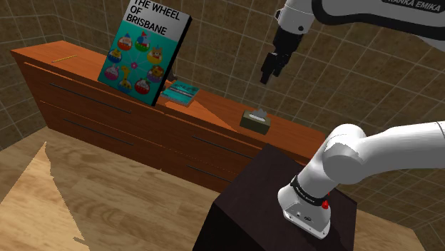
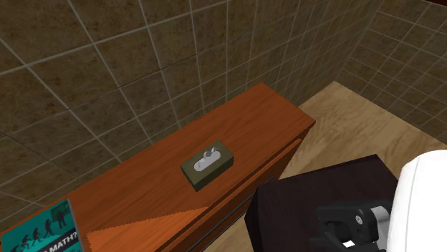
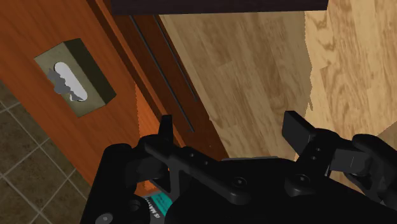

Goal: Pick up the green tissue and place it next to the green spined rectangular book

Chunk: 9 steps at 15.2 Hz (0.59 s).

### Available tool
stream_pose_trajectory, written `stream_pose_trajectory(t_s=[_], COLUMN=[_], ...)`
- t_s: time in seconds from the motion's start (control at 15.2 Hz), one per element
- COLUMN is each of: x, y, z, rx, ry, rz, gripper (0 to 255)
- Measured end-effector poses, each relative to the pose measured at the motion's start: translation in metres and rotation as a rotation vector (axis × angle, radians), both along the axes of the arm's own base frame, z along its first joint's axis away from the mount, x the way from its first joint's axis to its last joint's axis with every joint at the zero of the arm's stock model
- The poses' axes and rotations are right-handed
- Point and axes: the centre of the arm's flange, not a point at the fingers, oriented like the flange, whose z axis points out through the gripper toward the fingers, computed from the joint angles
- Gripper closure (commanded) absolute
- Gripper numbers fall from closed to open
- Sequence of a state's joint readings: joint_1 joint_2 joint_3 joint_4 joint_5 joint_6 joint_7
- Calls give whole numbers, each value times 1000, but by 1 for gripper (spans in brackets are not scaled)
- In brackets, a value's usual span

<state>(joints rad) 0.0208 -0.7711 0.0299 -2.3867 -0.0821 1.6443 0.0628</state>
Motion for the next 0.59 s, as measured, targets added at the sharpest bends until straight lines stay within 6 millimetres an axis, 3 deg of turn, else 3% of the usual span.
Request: stream_pose_trajectory(t_s=[0.13, 0.59], x=[2, 24], y=[-3, -45], z=[-5, -70], rx=[-5, -79], ry=[4, 55], rz=[2, 28], gripper=[0, 0])
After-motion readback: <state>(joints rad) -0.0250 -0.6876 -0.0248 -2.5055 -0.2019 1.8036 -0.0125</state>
